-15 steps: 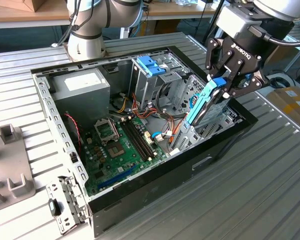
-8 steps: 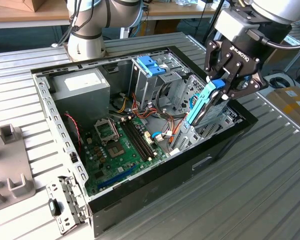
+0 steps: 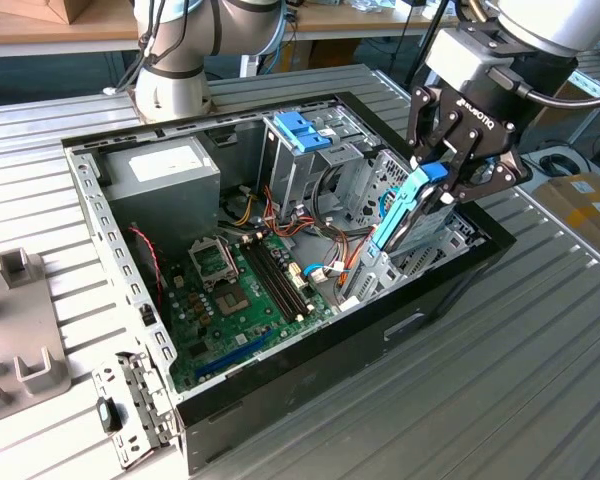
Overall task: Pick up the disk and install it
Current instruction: 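Insert the disk into the insertion slot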
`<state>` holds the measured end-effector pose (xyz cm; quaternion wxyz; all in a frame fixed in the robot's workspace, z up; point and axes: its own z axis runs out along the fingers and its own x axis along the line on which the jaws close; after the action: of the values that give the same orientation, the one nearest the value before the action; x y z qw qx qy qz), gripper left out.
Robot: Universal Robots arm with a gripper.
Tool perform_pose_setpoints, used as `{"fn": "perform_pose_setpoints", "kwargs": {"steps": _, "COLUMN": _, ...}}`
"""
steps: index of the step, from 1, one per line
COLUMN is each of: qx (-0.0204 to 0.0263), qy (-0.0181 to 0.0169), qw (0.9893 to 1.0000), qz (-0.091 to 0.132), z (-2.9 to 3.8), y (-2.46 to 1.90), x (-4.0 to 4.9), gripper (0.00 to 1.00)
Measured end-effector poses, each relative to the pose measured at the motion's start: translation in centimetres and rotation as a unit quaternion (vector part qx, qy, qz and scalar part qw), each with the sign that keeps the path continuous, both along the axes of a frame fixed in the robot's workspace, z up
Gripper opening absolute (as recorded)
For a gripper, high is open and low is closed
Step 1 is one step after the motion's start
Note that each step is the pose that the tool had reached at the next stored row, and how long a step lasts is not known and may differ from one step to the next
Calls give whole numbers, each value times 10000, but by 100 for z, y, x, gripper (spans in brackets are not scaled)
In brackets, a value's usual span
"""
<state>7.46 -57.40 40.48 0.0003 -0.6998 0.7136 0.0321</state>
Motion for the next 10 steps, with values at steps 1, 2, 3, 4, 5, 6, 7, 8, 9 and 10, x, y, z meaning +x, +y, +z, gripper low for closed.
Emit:
{"fn": "perform_pose_setpoints", "kwargs": {"steps": 1, "qx": 0, "qy": 0, "qw": 10000, "qz": 0, "z": -5, "y": 0, "x": 0, "gripper": 37}}
{"fn": "perform_pose_setpoints", "kwargs": {"steps": 2, "qx": 0, "qy": 0, "qw": 10000, "qz": 0, "z": -11, "y": 0, "x": 0, "gripper": 37}}
{"fn": "perform_pose_setpoints", "kwargs": {"steps": 3, "qx": 0, "qy": 0, "qw": 10000, "qz": 0, "z": -15, "y": 0, "x": 0, "gripper": 37}}
{"fn": "perform_pose_setpoints", "kwargs": {"steps": 4, "qx": 0, "qy": 0, "qw": 10000, "qz": 0, "z": -22, "y": 0, "x": 0, "gripper": 37}}
{"fn": "perform_pose_setpoints", "kwargs": {"steps": 5, "qx": 0, "qy": 0, "qw": 10000, "qz": 0, "z": -26, "y": 0, "x": 0, "gripper": 37}}
{"fn": "perform_pose_setpoints", "kwargs": {"steps": 6, "qx": 0, "qy": 0, "qw": 10000, "qz": 0, "z": -31, "y": 0, "x": 0, "gripper": 37}}
{"fn": "perform_pose_setpoints", "kwargs": {"steps": 7, "qx": 0, "qy": 0, "qw": 10000, "qz": 0, "z": -35, "y": 0, "x": 0, "gripper": 37}}
{"fn": "perform_pose_setpoints", "kwargs": {"steps": 8, "qx": 0, "qy": 0, "qw": 10000, "qz": 0, "z": -39, "y": 0, "x": 0, "gripper": 37}}
{"fn": "perform_pose_setpoints", "kwargs": {"steps": 9, "qx": 0, "qy": 0, "qw": 10000, "qz": 0, "z": -44, "y": 0, "x": 0, "gripper": 37}}
{"fn": "perform_pose_setpoints", "kwargs": {"steps": 10, "qx": 0, "qy": 0, "qw": 10000, "qz": 0, "z": -48, "y": 0, "x": 0, "gripper": 37}}
